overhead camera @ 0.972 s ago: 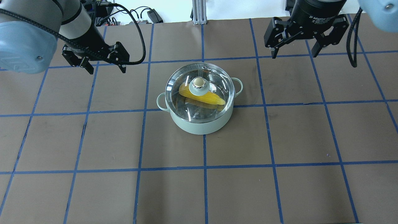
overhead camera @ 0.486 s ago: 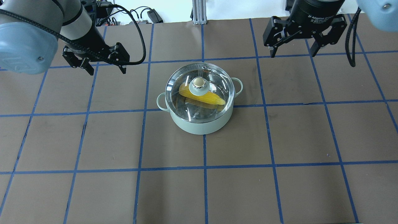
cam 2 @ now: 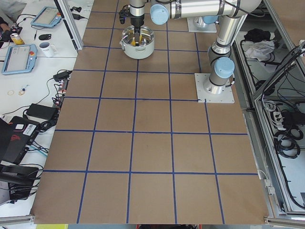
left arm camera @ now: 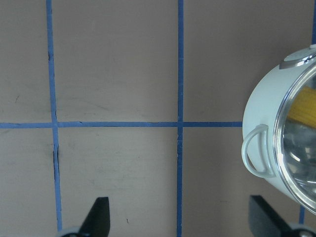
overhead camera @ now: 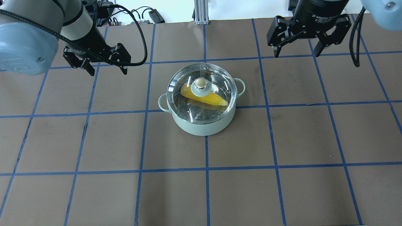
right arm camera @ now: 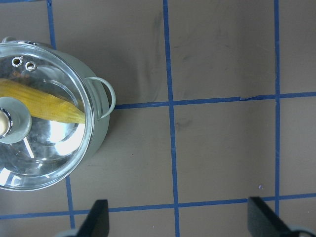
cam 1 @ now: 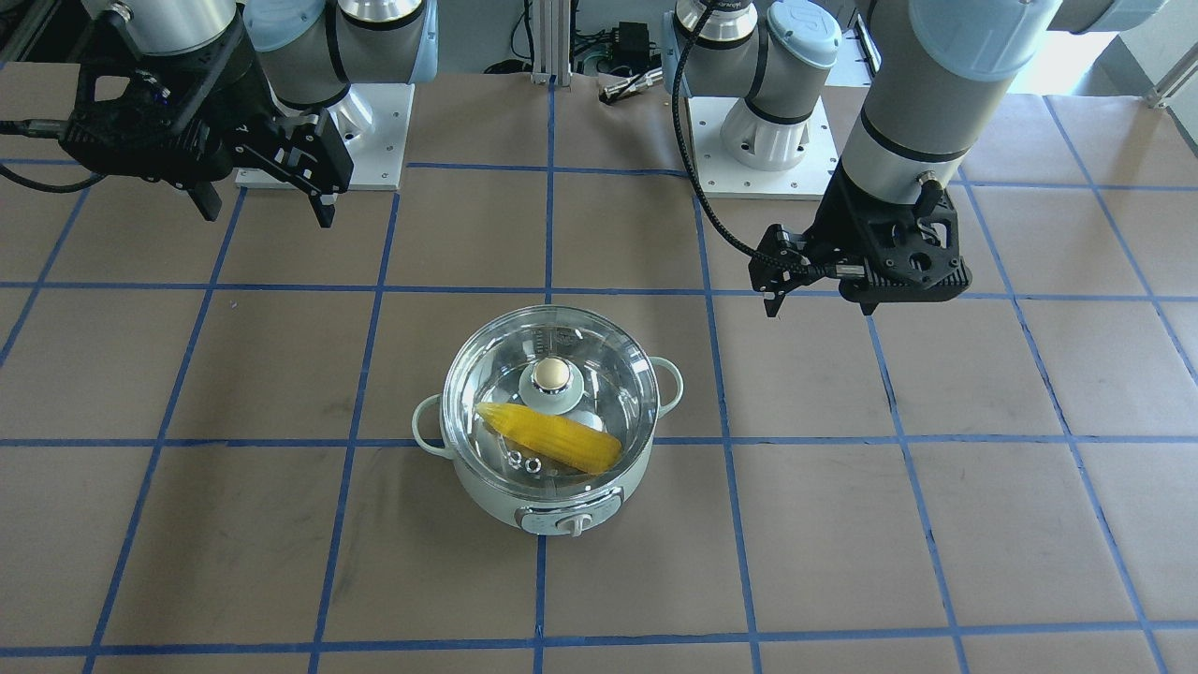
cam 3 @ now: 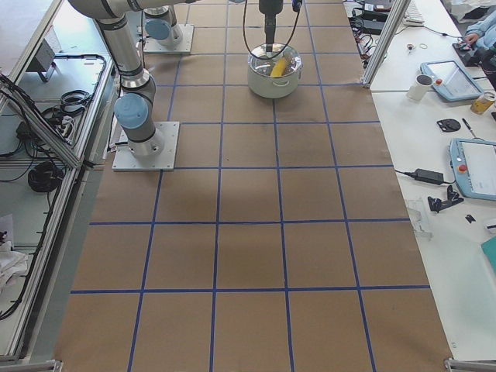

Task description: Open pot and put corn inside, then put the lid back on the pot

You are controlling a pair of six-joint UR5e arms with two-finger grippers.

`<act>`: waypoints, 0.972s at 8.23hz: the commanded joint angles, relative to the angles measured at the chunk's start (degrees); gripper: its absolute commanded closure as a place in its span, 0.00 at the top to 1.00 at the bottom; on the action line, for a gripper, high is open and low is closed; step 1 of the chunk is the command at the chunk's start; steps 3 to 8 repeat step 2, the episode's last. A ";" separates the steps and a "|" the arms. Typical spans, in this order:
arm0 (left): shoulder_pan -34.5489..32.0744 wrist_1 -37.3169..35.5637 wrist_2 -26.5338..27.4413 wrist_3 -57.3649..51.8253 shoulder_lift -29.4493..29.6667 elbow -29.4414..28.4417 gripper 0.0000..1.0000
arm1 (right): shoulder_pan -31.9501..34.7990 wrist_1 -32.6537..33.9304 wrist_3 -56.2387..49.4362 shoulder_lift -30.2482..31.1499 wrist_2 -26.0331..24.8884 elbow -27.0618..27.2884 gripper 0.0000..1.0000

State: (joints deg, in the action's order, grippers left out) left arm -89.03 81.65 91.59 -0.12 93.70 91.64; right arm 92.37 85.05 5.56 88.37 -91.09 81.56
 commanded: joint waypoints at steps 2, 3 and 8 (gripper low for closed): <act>0.00 0.00 0.26 0.20 -0.01 0.03 1.00 | -0.09 -0.06 -0.02 -0.04 0.03 0.00 1.00; 0.00 0.00 0.26 0.20 -0.01 0.03 1.00 | -0.09 -0.06 -0.02 -0.04 0.03 0.00 1.00; 0.00 0.00 0.26 0.20 -0.01 0.03 1.00 | -0.09 -0.06 -0.02 -0.04 0.03 0.00 1.00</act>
